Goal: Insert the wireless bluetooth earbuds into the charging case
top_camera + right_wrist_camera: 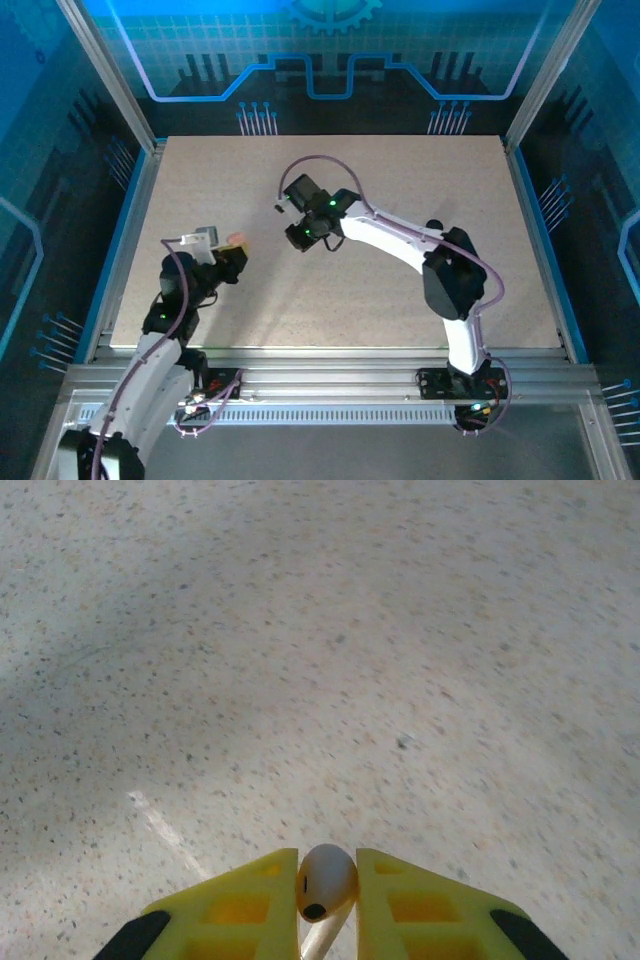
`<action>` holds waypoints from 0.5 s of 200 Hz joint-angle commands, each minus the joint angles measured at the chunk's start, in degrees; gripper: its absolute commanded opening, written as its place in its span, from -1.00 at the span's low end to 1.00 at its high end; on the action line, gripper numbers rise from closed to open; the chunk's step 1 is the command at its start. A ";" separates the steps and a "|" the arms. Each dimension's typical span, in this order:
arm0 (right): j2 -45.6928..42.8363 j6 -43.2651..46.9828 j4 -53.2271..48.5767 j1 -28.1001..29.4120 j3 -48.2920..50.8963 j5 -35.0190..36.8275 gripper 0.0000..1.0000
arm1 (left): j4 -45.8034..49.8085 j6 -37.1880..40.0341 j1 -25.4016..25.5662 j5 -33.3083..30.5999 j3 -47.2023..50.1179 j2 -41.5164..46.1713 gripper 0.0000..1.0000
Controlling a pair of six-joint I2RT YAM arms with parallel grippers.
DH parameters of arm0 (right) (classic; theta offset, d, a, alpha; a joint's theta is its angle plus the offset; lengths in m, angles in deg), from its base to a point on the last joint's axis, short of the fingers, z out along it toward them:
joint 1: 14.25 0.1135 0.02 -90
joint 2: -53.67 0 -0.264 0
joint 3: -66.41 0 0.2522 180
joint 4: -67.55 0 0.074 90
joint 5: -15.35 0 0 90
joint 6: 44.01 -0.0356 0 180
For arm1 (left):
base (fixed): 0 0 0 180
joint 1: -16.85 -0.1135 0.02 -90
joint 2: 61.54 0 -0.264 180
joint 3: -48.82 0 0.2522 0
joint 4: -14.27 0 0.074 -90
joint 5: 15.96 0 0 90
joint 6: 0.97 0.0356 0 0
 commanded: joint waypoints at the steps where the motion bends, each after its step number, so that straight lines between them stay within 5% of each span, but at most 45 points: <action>1: -6.26 -3.15 3.69 -1.98 4.43 -2.43 -0.64 | -7.35 3.48 4.41 -3.04 0.56 -3.02 -0.73; 100: -29.48 -6.13 15.79 -6.29 20.98 -7.82 -0.63 | -31.65 9.01 21.40 -3.13 -5.02 -23.81 -0.73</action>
